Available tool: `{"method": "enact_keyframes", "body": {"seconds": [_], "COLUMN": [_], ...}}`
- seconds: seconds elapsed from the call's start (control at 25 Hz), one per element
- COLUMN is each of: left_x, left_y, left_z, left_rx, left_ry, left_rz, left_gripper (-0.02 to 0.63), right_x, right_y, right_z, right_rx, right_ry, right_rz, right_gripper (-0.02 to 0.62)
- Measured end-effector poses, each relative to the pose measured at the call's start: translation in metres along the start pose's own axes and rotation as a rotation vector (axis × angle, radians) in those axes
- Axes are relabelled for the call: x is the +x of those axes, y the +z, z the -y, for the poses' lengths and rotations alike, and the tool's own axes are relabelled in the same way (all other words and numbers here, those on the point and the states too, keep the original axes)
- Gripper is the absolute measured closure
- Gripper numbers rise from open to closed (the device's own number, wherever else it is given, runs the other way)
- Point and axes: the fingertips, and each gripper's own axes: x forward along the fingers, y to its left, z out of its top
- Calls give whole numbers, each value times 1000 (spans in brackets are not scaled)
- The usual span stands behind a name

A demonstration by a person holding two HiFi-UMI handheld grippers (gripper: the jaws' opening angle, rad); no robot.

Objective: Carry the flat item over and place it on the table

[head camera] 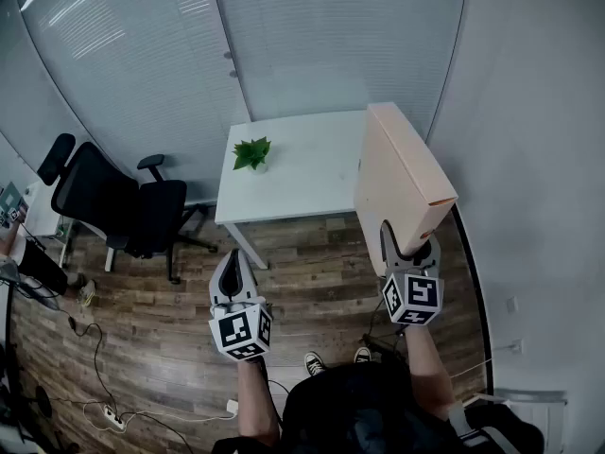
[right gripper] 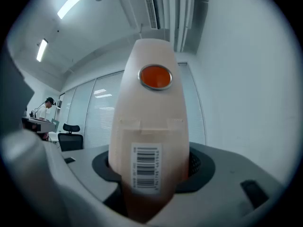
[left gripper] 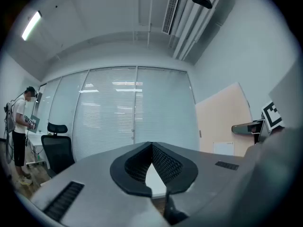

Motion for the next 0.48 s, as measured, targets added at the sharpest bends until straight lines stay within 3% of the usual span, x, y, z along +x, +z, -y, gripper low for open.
{"method": "enact_keyframes", "body": {"seconds": [0.48], "left_x": [-4], "left_y": [-2], "left_z": [3], "left_rx": [-2], "left_ry": [-1], "left_rz": [4], "left_gripper": [603], "right_x": [-7], "right_y": [3], "right_z": [-4], "right_rx": [19], "right_ry": [28], "right_rz": [21], "right_gripper": [319]}}
